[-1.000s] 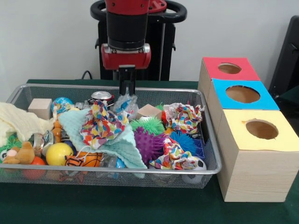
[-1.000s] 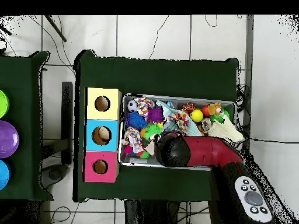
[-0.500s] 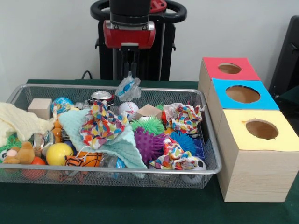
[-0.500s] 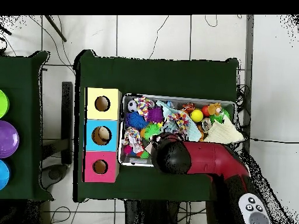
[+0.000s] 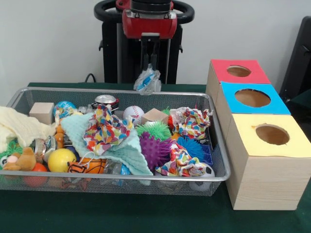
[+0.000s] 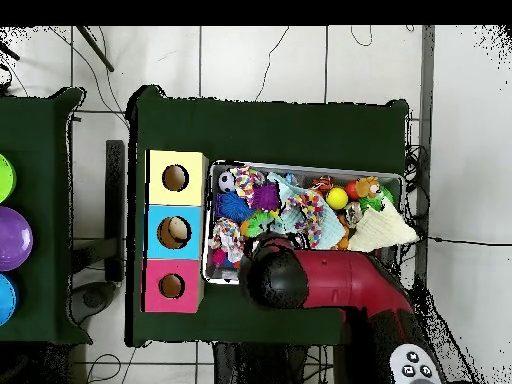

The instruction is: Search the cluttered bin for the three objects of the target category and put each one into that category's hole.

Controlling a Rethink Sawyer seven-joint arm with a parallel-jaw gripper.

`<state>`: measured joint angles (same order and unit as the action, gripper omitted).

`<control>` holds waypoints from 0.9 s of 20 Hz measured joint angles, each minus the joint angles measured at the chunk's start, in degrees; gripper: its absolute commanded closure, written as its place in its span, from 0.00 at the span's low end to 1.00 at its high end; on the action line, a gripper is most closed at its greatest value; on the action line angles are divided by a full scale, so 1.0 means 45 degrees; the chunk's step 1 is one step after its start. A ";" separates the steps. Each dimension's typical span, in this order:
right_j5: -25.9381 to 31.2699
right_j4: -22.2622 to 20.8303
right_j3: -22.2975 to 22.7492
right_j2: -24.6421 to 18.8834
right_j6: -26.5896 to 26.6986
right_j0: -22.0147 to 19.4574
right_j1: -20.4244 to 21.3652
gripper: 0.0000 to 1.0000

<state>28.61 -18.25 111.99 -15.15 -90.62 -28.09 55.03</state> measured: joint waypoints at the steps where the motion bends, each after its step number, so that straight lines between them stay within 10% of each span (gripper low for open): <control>1: 0.0000 0.0097 0.0070 0.0000 0.0000 0.0186 0.0010 1.00; 18: 0.0000 0.1076 0.0956 0.0369 -0.0005 0.2622 0.0731 1.00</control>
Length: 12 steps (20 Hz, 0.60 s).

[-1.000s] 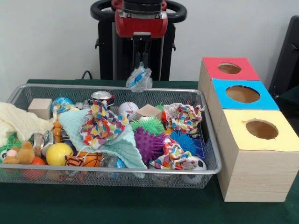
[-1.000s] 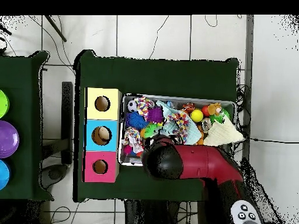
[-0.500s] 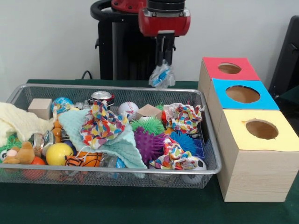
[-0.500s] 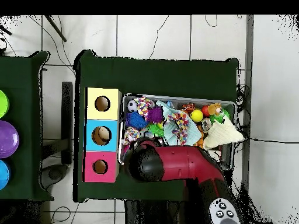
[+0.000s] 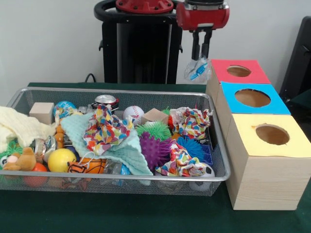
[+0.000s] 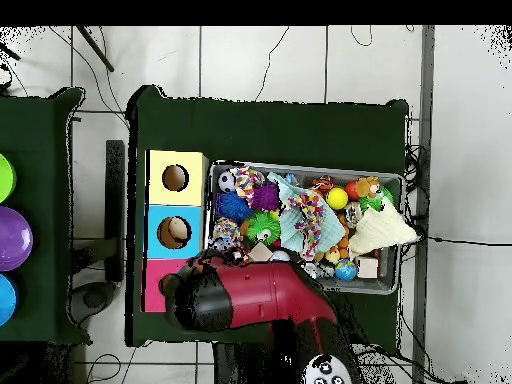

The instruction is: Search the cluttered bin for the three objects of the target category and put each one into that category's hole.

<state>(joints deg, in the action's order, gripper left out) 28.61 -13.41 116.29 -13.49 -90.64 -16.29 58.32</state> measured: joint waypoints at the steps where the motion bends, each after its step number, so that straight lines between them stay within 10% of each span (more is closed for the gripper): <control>1: 0.0000 0.0082 0.0074 0.0076 -0.0001 0.0168 0.0077 1.00; 12: -0.0192 0.0881 0.0769 0.1104 -0.0566 0.2011 0.0398 1.00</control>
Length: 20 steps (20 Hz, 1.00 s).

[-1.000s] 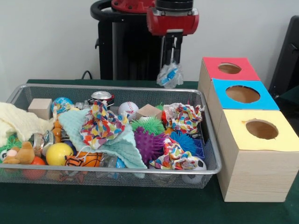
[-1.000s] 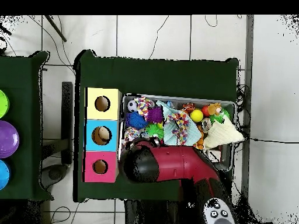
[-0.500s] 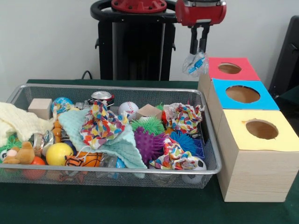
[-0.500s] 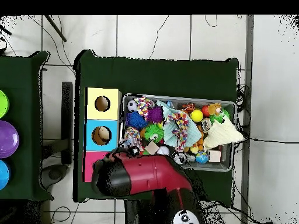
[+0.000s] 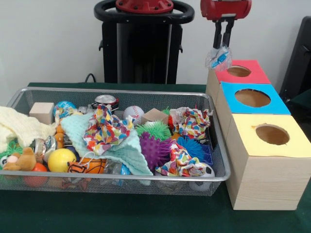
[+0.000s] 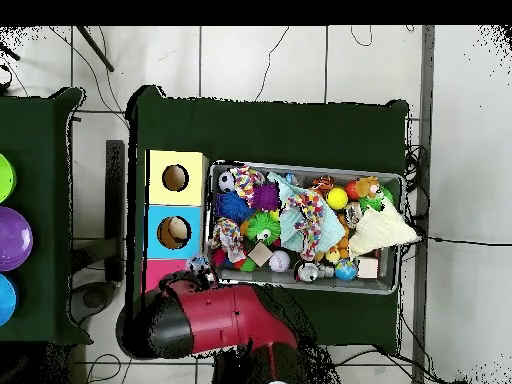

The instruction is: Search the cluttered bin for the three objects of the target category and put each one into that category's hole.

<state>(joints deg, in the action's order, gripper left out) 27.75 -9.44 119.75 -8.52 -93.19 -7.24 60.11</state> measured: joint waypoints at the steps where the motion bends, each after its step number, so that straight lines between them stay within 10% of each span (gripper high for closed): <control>1: -0.0076 0.0011 0.0022 0.0092 -0.0105 0.0122 -0.0028 1.00; 20: -0.0376 0.0849 -0.0411 0.1382 -0.0535 0.1512 -0.1342 1.00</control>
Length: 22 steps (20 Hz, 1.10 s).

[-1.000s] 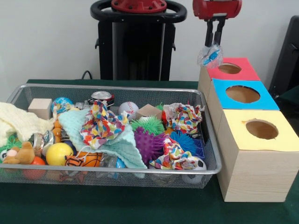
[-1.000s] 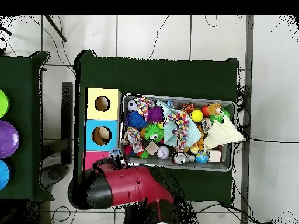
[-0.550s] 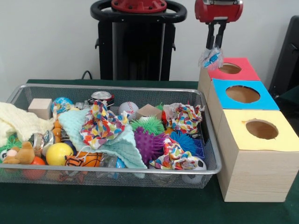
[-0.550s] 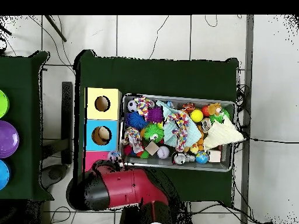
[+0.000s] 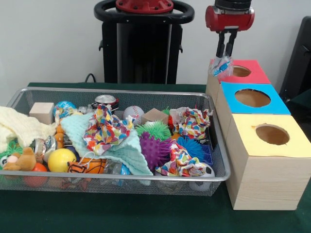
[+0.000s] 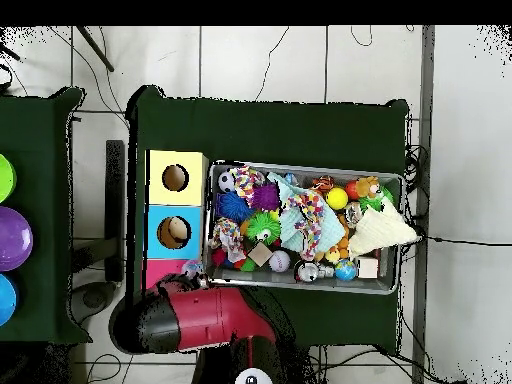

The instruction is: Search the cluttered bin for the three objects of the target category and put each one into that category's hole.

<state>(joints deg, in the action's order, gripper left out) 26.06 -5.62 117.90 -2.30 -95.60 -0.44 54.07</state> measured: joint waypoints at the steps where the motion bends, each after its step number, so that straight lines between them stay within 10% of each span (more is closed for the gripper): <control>1: 0.0000 0.0058 -0.0026 0.0044 0.0000 0.0077 -0.0064 1.00; 22: 0.0003 0.1415 -0.1659 0.1055 0.0000 0.1393 -0.1057 1.00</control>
<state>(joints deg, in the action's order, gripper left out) 26.07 0.74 110.44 2.45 -95.60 5.83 49.31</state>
